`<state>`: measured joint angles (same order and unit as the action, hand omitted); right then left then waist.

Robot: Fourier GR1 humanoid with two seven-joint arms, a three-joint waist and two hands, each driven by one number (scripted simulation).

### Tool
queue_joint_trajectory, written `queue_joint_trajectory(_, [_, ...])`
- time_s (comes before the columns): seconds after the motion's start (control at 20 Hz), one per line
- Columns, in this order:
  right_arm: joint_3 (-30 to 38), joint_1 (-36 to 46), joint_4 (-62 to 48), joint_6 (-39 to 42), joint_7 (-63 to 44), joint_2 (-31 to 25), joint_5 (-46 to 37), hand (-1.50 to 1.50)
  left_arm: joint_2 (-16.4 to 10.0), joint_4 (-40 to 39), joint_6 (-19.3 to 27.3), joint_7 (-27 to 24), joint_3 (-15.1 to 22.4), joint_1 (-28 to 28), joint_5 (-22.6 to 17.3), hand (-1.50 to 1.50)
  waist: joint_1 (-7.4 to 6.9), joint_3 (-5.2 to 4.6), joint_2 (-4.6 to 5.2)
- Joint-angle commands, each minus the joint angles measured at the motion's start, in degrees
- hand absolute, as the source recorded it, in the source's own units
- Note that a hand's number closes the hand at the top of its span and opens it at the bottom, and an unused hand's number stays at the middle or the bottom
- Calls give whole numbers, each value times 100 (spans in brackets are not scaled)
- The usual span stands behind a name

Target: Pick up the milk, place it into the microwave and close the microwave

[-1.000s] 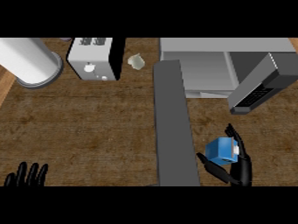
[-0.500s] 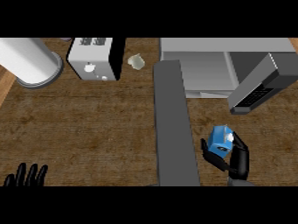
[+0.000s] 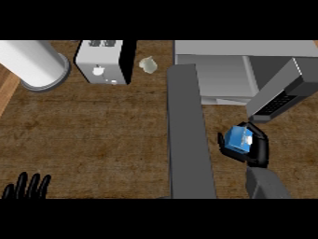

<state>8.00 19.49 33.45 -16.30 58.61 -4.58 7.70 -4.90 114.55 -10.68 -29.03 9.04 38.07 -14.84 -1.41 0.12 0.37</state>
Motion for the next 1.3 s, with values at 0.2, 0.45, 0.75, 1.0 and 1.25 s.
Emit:
queue_joint_trajectory(0.2, [287,351,-1091,1011,992,-402,55,150,54,-4,-78,-180,77,237,24,-150,35,-3,-16])
queue_joint_trajectory(0.45, [-70,44,-93,607,463,-113,-111,150,37,24,-89,-314,153,269,186,-150,134,-15,-56])
queue_joint_trajectory(0.75, [-290,-856,1164,899,14,-355,-82,150,-148,135,-276,-124,-30,391,-178,-150,189,-19,-72])
queue_joint_trajectory(1.0, [-798,-1837,2891,511,-1119,-316,-293,150,63,151,-69,-134,240,308,105,-150,197,-21,-69])
queue_joint_trajectory(1.25, [-1374,-2499,4352,784,-1759,-82,-229,150,130,218,-21,-423,523,844,399,-150,163,-20,-74])
